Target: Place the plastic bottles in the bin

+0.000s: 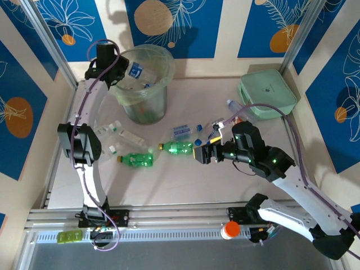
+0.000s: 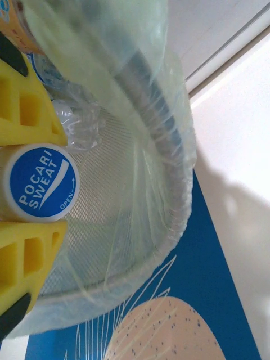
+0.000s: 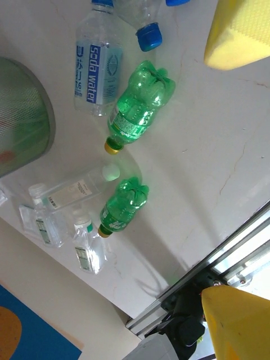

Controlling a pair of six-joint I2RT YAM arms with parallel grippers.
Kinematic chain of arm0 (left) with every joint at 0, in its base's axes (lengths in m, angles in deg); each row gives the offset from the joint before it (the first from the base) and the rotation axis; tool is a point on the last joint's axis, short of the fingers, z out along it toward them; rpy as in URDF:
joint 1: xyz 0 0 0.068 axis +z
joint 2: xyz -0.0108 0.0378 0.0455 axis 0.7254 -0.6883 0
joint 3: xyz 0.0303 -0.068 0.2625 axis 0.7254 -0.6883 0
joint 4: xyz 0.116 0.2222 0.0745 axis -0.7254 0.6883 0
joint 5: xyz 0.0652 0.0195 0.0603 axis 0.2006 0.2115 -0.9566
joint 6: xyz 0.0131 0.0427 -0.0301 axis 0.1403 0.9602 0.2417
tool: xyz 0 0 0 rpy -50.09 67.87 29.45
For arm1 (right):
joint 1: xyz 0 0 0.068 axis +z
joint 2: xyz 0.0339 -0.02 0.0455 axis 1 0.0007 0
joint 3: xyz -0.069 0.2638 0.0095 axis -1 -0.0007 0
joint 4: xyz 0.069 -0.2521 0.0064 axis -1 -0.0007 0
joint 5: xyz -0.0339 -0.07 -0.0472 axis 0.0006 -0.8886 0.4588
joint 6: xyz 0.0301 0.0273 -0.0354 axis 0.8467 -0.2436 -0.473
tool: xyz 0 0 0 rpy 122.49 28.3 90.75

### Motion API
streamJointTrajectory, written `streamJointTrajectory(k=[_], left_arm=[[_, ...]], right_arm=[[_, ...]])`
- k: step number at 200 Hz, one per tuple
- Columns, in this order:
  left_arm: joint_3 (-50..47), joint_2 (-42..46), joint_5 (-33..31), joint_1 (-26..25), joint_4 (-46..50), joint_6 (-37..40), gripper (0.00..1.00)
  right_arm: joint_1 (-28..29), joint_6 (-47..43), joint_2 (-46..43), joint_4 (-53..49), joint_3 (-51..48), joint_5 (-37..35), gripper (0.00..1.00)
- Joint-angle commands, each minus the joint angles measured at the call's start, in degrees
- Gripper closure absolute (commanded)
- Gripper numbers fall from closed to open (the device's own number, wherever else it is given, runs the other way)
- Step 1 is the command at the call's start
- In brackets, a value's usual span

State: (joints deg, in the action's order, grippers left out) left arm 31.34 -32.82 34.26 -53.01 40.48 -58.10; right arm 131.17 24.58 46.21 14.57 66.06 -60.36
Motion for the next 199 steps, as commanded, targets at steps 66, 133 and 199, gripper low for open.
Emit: streamJointTrajectory(k=[66, 133, 199], left_arm=[[3.1, -2.4, -0.4, 0.0, -4.0, 3.8, 0.43], [4.2, -0.7, 2.3, 0.0, -5.1, 6.0, 0.35], [2.3, 9.8, 4.1, -1.1, -1.8, 9.6, 0.36]], right_arm=[[-0.2, 0.4, 2.7, 2.1, -1.1, 2.8, 0.02], [-0.1, 0.2, 3.0, 1.5, 0.5, 3.1, 0.02], [0.2, -0.4, 1.2, -1.1, 3.7, 1.4, 0.02]])
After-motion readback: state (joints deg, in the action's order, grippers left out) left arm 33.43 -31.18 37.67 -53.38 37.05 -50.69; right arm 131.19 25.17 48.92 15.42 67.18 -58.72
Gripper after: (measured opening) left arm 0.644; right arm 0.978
